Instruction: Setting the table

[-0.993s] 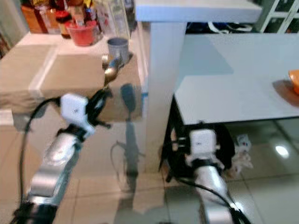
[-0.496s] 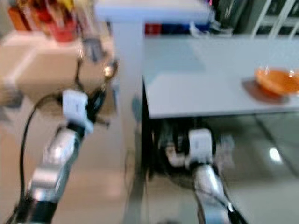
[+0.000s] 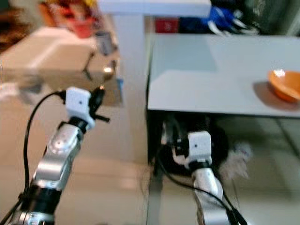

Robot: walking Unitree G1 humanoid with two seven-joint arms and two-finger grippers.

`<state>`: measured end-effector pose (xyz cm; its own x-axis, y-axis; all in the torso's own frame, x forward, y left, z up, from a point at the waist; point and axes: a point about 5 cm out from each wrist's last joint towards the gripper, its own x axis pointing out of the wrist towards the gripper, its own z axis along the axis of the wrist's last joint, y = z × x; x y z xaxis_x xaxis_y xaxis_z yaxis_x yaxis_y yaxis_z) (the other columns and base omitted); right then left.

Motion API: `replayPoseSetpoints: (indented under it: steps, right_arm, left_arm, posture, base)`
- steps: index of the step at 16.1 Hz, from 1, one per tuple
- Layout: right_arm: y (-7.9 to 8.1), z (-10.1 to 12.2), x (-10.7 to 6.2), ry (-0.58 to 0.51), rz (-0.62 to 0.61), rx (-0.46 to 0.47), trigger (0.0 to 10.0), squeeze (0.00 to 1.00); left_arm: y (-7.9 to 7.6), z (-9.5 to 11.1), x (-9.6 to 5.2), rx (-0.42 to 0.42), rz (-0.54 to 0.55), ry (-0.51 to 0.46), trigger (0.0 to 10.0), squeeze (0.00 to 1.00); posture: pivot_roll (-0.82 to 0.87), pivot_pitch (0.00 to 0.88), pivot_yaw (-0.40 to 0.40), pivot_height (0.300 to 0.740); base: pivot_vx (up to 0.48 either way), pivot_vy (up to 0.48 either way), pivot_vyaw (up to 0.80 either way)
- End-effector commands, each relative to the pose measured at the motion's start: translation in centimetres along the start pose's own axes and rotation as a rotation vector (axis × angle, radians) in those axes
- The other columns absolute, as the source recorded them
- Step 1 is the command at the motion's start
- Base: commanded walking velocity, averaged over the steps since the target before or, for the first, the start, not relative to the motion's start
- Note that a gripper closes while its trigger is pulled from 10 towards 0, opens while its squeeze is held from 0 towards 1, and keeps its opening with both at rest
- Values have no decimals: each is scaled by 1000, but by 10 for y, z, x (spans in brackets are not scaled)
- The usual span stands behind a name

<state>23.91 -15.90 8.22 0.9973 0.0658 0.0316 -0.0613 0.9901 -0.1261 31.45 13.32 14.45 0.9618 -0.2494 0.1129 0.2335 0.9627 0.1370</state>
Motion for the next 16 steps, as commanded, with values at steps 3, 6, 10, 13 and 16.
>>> replayPoseSetpoints:
  steps: [3,6,10,13,16]
  right_arm:
    - [-6,2,1,-5,-26,-8,10000,0]
    - [-5,2,0,-4,-26,-8,10000,0]
    - [-6,0,-1,16,-30,-15,10000,0]
    - [-6,1,0,0,-33,-10,10000,0]
    - [-6,1,0,0,-33,-10,10000,0]
  left_arm:
    - [-9,4,7,7,-29,-19,0,0]
    - [-9,3,9,4,-43,-20,0,0]
    - [-10,3,10,8,-60,-26,0,0]
    - [-9,2,11,8,-62,-27,0,0]
    - [-9,2,11,8,-62,-27,0,0]
  posture:
    - [-51,0,52,731]
    - [-52,0,53,731]
    - [-55,0,54,731]
    - [-55,0,54,731]
    - [-55,0,54,731]
  base:
    - [0,-469,0]
    - [0,-469,0]
    - [0,-454,-164]
    - [0,-442,-431]
    - [0,-439,0]
